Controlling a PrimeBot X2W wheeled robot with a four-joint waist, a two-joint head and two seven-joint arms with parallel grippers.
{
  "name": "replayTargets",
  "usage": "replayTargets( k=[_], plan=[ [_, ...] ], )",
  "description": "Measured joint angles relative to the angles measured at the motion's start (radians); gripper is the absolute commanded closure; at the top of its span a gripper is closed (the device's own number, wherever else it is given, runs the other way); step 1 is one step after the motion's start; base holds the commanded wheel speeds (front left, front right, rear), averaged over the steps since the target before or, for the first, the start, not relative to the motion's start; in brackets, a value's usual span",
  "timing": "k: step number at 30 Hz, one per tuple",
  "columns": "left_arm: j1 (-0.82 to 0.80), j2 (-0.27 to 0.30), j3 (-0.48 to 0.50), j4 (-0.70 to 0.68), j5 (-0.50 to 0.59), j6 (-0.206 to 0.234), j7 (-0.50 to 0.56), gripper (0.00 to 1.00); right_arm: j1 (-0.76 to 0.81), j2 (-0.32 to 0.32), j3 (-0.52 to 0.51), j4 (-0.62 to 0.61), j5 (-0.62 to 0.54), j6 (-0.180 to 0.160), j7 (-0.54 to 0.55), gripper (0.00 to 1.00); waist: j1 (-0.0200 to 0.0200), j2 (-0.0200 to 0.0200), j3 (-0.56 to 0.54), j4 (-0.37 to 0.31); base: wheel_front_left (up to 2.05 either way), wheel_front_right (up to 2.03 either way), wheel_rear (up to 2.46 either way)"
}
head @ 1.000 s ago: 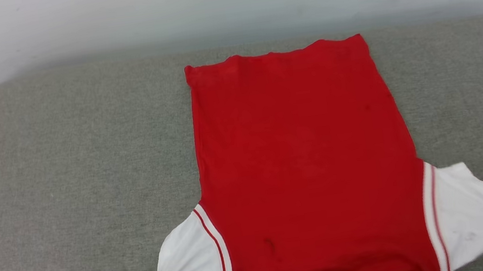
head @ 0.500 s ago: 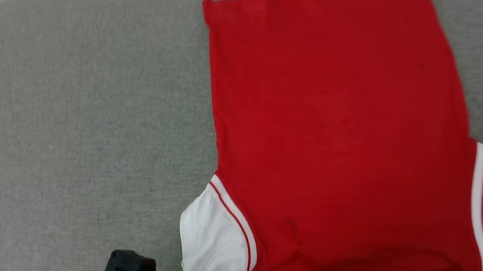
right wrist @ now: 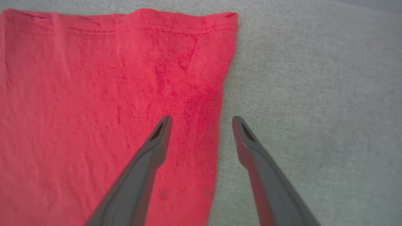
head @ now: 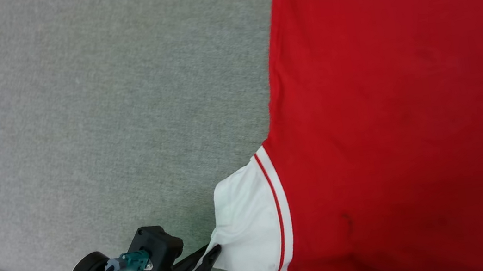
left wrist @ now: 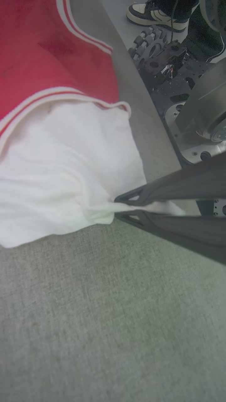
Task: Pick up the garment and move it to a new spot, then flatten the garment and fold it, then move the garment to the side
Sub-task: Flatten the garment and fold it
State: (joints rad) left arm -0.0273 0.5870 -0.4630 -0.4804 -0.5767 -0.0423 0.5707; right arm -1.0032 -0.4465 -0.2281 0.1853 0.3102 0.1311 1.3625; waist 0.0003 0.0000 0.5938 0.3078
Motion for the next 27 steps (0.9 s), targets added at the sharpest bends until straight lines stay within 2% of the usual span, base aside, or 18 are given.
replayTargets(
  k=[6, 13, 15, 27],
  plan=[
    [-0.039, -0.022, -0.014, 0.021, 0.001, -0.014, -0.018, 1.00, -0.108, -0.025, 0.009, 0.074, -0.061, 0.000, 0.003, 0.00, 0.0000, 0.0000, 0.065, 0.070, 0.00, 0.00, 0.00],
    [-0.060, -0.040, -0.028, 0.041, -0.006, -0.027, -0.037, 1.00, -0.145, -0.050, 0.041, 0.127, -0.101, 0.000, -0.003, 0.00, -0.0002, 0.0000, 0.107, 0.117, 0.00, 0.00, 0.00],
    [-0.061, -0.044, -0.030, 0.048, -0.007, -0.028, -0.044, 1.00, -0.144, -0.054, 0.049, 0.134, -0.097, 0.000, -0.003, 1.00, -0.0003, 0.0000, 0.112, 0.120, 0.00, 0.00, 0.00],
    [-0.080, -0.061, -0.023, 0.075, -0.018, -0.024, -0.064, 1.00, -0.086, -0.063, 0.063, 0.164, -0.069, 0.000, -0.042, 1.00, -0.0003, 0.0000, 0.082, 0.098, 0.00, 0.00, 0.00]
  ],
)
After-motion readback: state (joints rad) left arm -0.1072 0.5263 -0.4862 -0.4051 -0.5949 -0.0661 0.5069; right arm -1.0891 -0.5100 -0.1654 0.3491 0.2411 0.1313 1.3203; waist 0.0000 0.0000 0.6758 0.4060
